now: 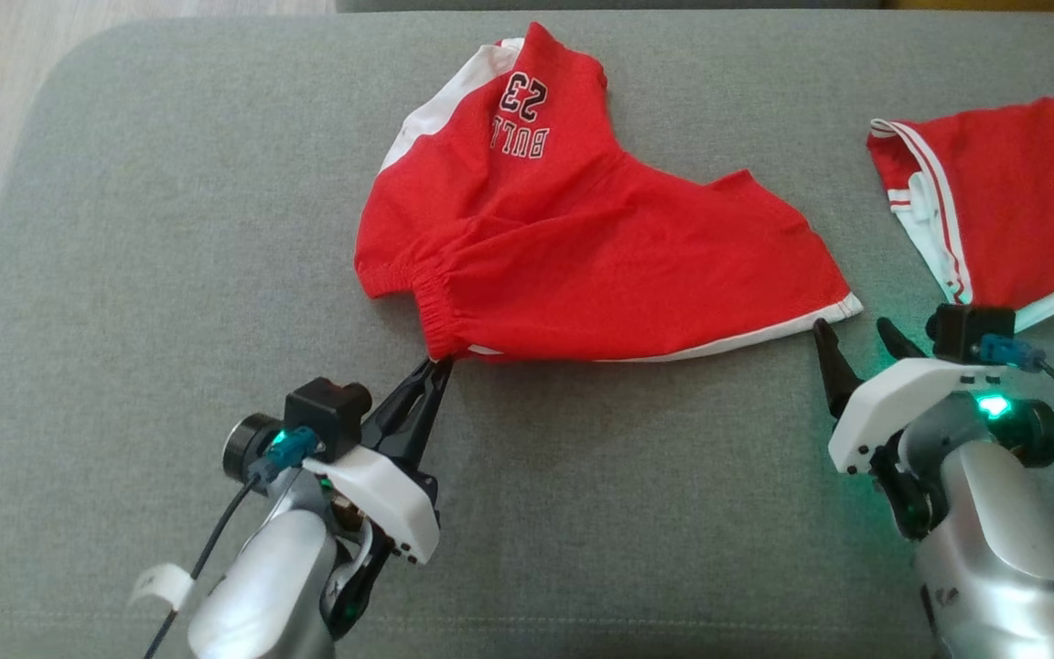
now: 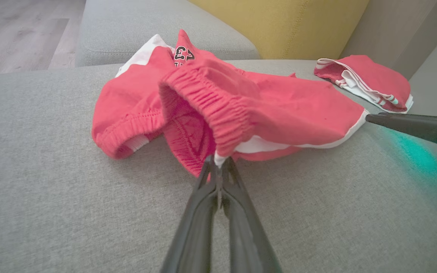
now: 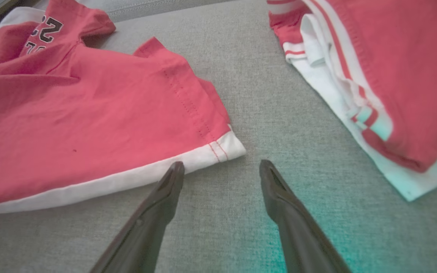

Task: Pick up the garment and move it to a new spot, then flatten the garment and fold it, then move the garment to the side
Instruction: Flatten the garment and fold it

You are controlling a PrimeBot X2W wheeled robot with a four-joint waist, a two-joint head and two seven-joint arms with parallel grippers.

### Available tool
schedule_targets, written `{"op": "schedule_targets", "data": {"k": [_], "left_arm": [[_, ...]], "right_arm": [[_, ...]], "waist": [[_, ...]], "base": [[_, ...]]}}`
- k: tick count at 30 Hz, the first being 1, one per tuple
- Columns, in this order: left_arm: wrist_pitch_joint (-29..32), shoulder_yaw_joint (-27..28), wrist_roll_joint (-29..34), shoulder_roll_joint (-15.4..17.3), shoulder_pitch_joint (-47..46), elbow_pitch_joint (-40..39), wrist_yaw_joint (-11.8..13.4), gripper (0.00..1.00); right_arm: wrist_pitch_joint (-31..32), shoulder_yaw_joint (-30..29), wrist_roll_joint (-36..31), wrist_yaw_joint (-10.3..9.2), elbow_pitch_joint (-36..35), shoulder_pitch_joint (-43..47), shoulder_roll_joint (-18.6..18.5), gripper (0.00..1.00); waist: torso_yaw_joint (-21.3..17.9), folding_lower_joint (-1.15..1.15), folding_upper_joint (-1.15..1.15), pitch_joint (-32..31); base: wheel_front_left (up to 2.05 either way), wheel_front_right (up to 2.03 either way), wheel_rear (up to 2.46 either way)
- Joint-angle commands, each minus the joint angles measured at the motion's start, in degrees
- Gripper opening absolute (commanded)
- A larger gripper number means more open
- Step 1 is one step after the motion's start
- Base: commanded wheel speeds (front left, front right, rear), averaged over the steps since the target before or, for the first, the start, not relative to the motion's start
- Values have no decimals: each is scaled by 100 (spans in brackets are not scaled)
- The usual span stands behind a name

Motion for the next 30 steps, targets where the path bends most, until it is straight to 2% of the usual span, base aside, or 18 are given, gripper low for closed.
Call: {"op": "schedule_targets", "data": {"k": [1,10,23,24,25,26,30], "left_arm": [[-71,178,-24,119,-115,-203,-5,0],[-64,118,-41,150,-134,-279,9,0],[-13,19,-51,158,-297,-359,16,0],[-13,10,-53,157,-314,-362,16,0],[-12,2,-56,156,-332,-363,15,0],[-12,-3,-59,157,-350,-363,15,0],[-13,-22,-61,184,-416,-330,23,0]], "right_arm": [[-33,80,-56,0,-128,-302,37,100],[-105,-114,-66,0,226,-531,126,100],[-122,-212,-180,0,650,-912,57,100],[-87,-205,-164,0,694,-942,56,97],[-55,-179,-150,0,731,-970,52,44],[-37,-144,-137,0,760,-994,45,0],[-36,78,-70,0,826,-1067,-8,0]], "waist": [[6,0,0,17],[43,0,0,85],[114,0,0,255],[118,0,0,267],[121,0,0,279],[121,0,0,290],[95,0,0,280]], "base": [[0,0,0],[0,0,0],[0,0,0],[0,0,0],[0,0,0],[0,0,0],[0,0,0]]}}
